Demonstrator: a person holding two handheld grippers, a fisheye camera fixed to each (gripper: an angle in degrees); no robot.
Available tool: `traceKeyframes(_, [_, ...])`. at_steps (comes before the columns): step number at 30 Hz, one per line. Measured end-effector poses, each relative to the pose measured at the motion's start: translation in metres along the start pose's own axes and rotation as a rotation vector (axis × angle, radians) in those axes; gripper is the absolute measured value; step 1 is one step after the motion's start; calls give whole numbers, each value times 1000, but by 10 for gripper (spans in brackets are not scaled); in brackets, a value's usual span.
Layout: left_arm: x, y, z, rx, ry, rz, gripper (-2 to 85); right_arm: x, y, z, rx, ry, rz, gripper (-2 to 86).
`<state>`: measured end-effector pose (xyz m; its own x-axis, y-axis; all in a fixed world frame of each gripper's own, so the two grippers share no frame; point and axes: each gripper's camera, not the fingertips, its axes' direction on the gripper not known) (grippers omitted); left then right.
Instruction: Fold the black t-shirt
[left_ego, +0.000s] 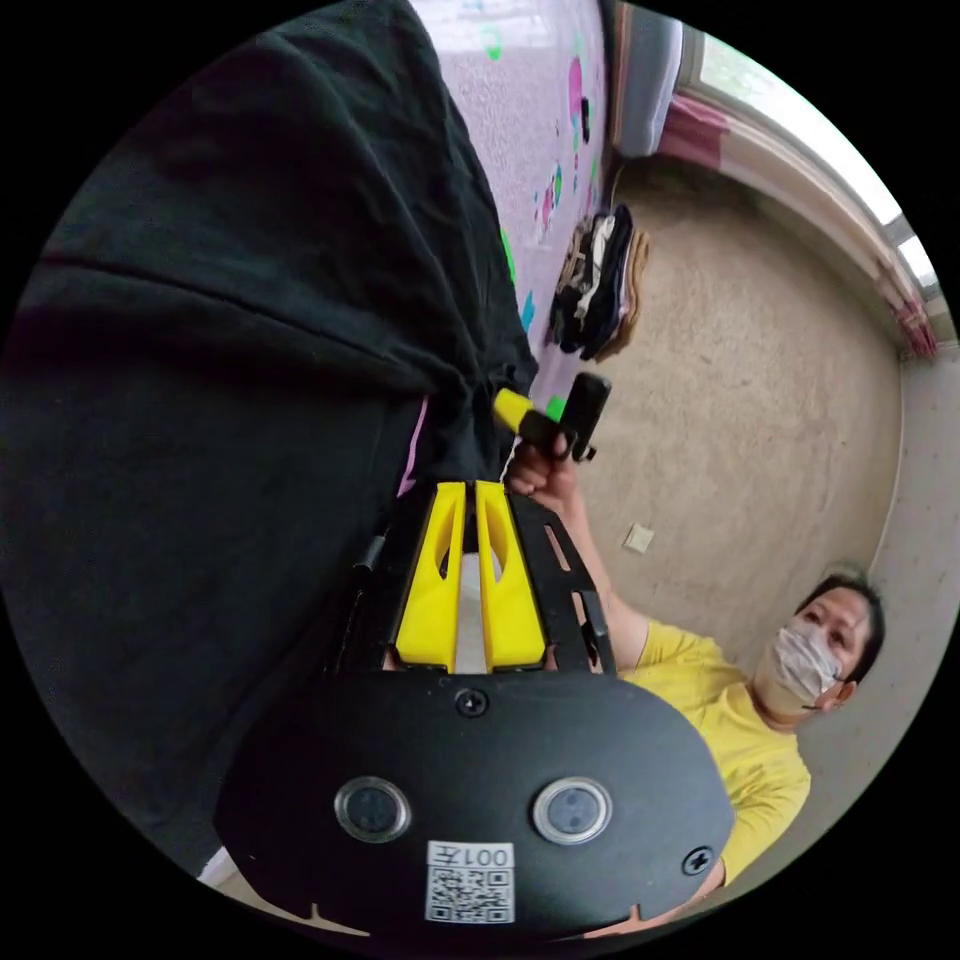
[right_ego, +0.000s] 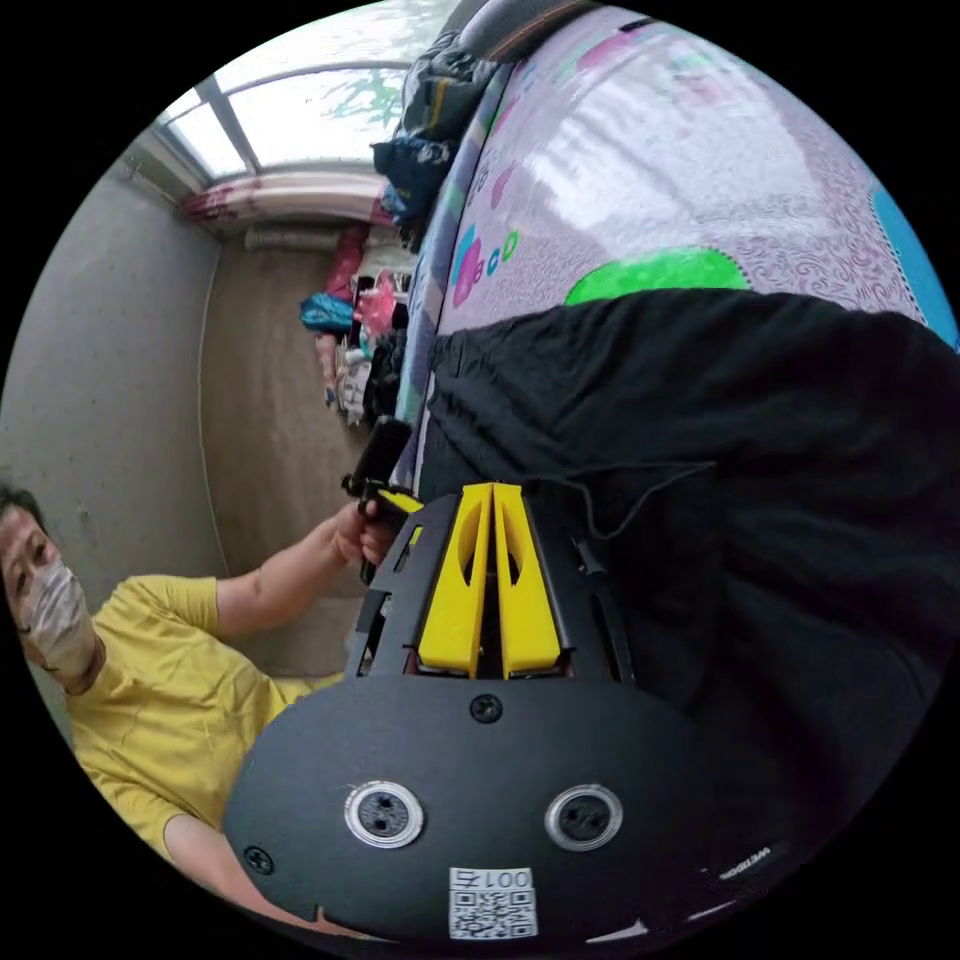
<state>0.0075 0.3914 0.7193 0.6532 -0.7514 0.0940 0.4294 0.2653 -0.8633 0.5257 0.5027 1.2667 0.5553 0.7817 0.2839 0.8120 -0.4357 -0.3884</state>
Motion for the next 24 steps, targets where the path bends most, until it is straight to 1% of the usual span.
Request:
traceKeyframes(3, [3,19,-1,-101,-71,58,-12,10,4,13,10,34,36,3])
traceKeyframes(5, [4,35,-6,-123,-91,92,-12,15,9,22,41,17,53,4])
traceKeyframes(8, [10,69,-26,-76,-103,184,-12,6,20,27,120,35,12,5])
traceKeyframes(9, [14,88,-39,-35,-139,226,-12,1,23,28,142,35,-17,5])
traceKeyframes(11, [22,120,-60,17,-225,287,-12,-31,39,38,166,39,-177,8])
traceKeyframes(12, [27,144,-74,40,-311,328,-12,-40,43,44,148,57,-221,8])
traceKeyframes(13, [33,169,-86,53,-425,378,-12,-60,50,62,72,118,-305,11])
traceKeyframes(14, [36,182,-91,55,-488,402,-12,-78,58,86,-29,200,-377,15])
traceKeyframes(15, [39,206,-98,46,-612,440,-11,-86,62,100,-82,240,-410,17])
traceKeyframes(16, [39,227,-102,24,-721,471,-10,-98,70,126,-173,302,-462,22])
traceKeyframes(17, [38,237,-103,10,-767,485,-8,-108,77,151,-234,337,-505,26])
traceKeyframes(19, [30,269,-104,-42,-898,534,4,-118,83,180,-284,360,-551,33])
traceKeyframes(20, [28,276,-103,-53,-925,550,8,-122,84,197,-301,378,-570,38])
traceKeyframes(22, [17,298,-97,-90,-1051,617,22,-127,84,219,-325,415,-600,49])
traceKeyframes(24, [9,313,-89,-125,-1131,673,30,-129,83,240,-374,470,-617,62])
